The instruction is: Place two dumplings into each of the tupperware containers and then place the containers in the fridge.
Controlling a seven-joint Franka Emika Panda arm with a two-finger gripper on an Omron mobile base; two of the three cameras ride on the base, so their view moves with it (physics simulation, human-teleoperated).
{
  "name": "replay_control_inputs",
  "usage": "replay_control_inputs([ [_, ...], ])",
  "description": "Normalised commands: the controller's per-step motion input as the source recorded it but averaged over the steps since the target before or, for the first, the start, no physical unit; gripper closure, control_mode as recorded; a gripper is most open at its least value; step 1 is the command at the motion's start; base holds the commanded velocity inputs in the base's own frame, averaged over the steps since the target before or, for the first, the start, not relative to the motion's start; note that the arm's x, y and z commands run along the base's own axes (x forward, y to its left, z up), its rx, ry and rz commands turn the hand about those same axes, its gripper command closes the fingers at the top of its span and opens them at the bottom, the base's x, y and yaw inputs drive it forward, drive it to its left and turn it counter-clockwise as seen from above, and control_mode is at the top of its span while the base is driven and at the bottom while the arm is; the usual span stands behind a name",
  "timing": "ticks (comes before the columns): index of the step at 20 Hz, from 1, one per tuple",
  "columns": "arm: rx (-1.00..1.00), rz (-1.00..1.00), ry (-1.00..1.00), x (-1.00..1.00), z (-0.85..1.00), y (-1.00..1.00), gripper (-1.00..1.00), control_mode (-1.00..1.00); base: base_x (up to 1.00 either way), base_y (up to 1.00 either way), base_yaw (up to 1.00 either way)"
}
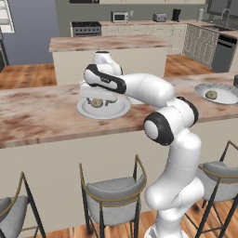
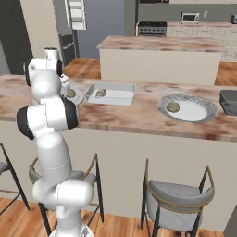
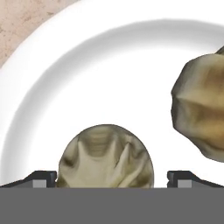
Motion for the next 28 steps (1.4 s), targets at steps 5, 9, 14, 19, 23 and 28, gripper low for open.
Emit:
replay_control_inputs([
  [5,0.00,0.00,0.00,0.00,-0.02,0.01,1.00,-1.00,0.00,0.00,0.00],
  [9,0.00,0.00,0.00,0.00,0.00,0.00,1.00,-1.00,0.00,0.00,0.00],
  [14,0.00,0.00,0.00,0.00,0.02,0.00,1.00,-1.00,0.00,0.00,0.00],
  [19,0.00,0.01,-0.01,-0.07,0.48,-0.28,1.00,-1.00,0.00,0.00,0.00],
  [23,0.04,0.01,0.00,-0.03,0.51,-0.79,1.00,-1.00,0.00,0.00,0.00],
  [28,0.01,0.00,0.00,0.00,0.31,-0.90,1.00,-1.00,0.00,0.00,0.00],
])
